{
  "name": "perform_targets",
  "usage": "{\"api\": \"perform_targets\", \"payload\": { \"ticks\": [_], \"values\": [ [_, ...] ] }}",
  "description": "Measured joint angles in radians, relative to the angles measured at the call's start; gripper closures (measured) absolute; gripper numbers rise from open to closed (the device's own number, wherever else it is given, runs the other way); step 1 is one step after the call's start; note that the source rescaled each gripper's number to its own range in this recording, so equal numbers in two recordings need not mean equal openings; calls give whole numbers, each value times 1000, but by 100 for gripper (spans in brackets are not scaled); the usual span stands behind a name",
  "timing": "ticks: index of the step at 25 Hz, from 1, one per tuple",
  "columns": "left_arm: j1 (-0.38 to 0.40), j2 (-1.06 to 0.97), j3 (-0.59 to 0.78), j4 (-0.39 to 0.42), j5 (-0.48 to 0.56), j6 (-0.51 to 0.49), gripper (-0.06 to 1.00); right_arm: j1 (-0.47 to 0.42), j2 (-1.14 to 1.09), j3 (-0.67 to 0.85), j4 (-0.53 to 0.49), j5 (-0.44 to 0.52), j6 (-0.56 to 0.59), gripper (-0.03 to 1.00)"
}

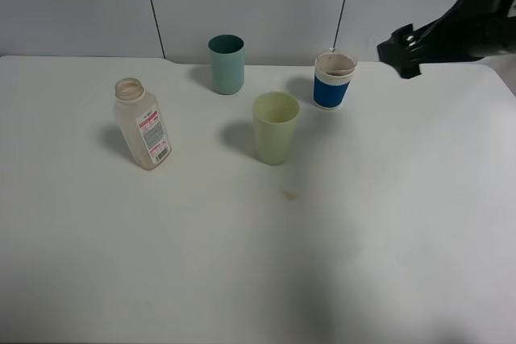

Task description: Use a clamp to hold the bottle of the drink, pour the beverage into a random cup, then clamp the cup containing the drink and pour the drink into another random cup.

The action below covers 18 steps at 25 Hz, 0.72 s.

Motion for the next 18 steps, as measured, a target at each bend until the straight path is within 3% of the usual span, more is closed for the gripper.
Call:
{"api": "perform_targets", "payload": {
  "ticks": [11, 18],
  "values": [
    [0, 0, 0, 0, 0, 0, -6, -305, -407, 0, 33, 274, 2, -3],
    [0, 0, 0, 0, 0, 0, -6, -325, -667, 0, 66, 468, 1, -3]
  ]
}}
